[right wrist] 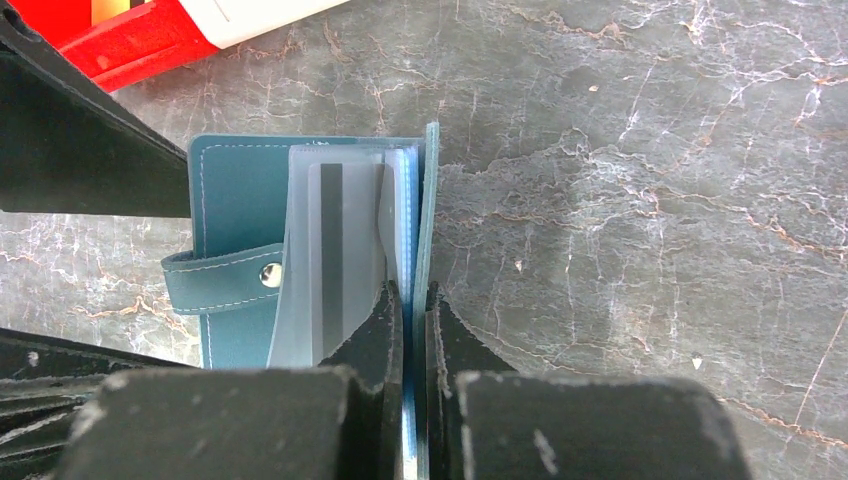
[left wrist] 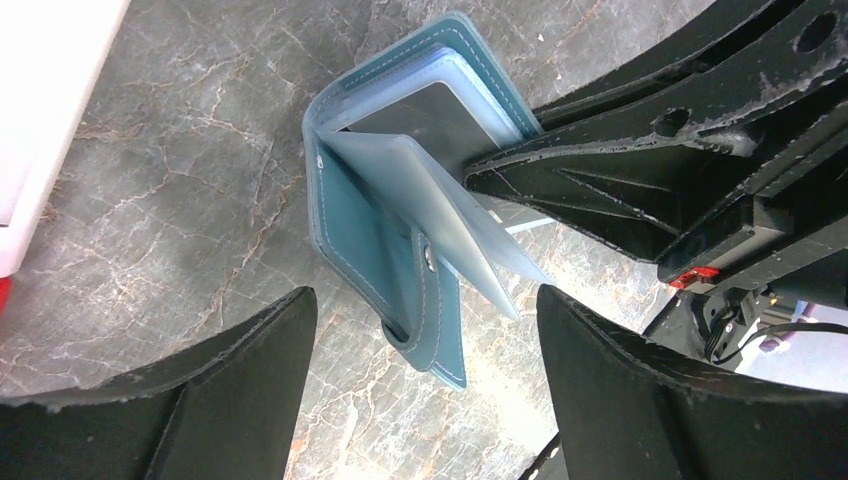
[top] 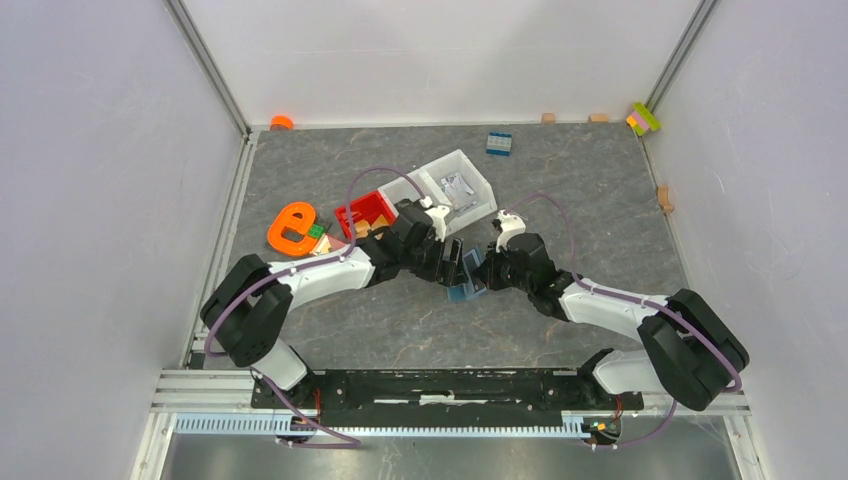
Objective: Take the credit cards out of the card holder
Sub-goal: Remove the credit card from the card holder.
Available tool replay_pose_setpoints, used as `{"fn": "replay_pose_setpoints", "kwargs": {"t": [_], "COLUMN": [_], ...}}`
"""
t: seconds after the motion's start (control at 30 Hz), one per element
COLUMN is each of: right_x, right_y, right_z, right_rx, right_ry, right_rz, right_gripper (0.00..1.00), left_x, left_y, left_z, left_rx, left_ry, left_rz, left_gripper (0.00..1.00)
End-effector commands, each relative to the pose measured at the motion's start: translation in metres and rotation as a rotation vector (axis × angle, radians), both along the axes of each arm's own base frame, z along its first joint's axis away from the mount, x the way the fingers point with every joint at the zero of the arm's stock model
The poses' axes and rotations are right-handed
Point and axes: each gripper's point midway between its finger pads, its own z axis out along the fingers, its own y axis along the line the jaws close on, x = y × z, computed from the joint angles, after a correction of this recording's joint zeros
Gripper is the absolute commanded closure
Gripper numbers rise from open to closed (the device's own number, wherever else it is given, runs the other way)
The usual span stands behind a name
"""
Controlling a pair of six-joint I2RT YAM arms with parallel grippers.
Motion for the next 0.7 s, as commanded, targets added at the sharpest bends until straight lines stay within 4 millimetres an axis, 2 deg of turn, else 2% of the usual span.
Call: {"fn": "replay_pose_setpoints", "kwargs": {"t": [0.0,0.13,0.23,0.4,0.5,0.67], "right_x": [0.006,0.005,0.006,0.007,0.007,0.008], "right_y": [0.002,0.005,0.004,0.001,0.0,-0.004], "right_z": [0.011,0.012,0.011,0.012,0.014,0.014], "right_rx": [0.03,0.045,0.041,0.035,0.036,0.031], "right_ry": [-0.038,-0.039,-0.039,-0.045,-0.048,-0.057], "right_rz": [-0.013,-0.002,-0.007,-0.019,-0.027,-0.048], "right_gripper": [1.0,1.0,1.0,1.0,1.0,1.0], "left_x": [0.004,0.003,0.005,0.014,0.018,0.024], "left_y": [-0.009,-0.012,-0.009,0.002,0.007,0.019], "left_z": [0.006,0.001,-0.003,-0.014,-0.014,-0.008], "left_rx": [-0.034,-0.026,-0.002,0.075,0.077,0.056], "left_ry": [0.014,0.033,0.037,0.05,0.048,0.036], "left_rz": [-0.003,-0.017,-0.006,0.046,0.075,0.138], "left_gripper": [0.14,0.18,0.29,0.58,0.59,0.45]}}
